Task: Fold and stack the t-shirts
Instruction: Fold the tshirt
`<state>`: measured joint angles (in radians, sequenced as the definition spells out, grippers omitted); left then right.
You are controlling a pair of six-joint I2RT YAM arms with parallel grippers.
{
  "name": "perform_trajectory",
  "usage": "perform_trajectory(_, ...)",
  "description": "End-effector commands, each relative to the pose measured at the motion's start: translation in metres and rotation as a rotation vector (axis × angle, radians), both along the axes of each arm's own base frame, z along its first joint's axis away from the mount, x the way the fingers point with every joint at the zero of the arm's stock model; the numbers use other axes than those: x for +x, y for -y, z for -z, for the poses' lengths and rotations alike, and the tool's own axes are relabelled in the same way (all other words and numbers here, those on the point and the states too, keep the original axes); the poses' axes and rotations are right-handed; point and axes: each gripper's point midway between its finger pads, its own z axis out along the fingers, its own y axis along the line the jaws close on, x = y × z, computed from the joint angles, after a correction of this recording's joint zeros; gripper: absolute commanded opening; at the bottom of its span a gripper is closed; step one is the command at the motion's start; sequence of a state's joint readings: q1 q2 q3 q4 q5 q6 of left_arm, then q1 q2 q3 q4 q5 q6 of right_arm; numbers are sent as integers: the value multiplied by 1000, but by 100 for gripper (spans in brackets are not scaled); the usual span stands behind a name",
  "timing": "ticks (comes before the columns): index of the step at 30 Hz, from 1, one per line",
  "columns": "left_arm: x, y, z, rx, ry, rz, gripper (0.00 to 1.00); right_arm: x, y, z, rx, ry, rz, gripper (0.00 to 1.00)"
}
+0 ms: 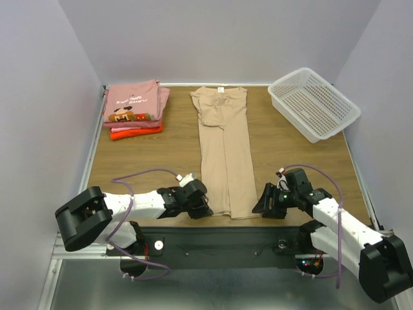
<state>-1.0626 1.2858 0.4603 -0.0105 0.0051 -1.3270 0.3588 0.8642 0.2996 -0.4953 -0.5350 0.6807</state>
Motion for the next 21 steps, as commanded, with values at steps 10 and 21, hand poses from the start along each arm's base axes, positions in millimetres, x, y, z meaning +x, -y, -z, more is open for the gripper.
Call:
perform_trajectory(10,-20,-20,23,81,-55,34,0,12,10,32,-125,23,38,19)
perform_trajectory(21,-54,-7,9,38,-84,133,0,-14,-7,-10,59,74,-55,0)
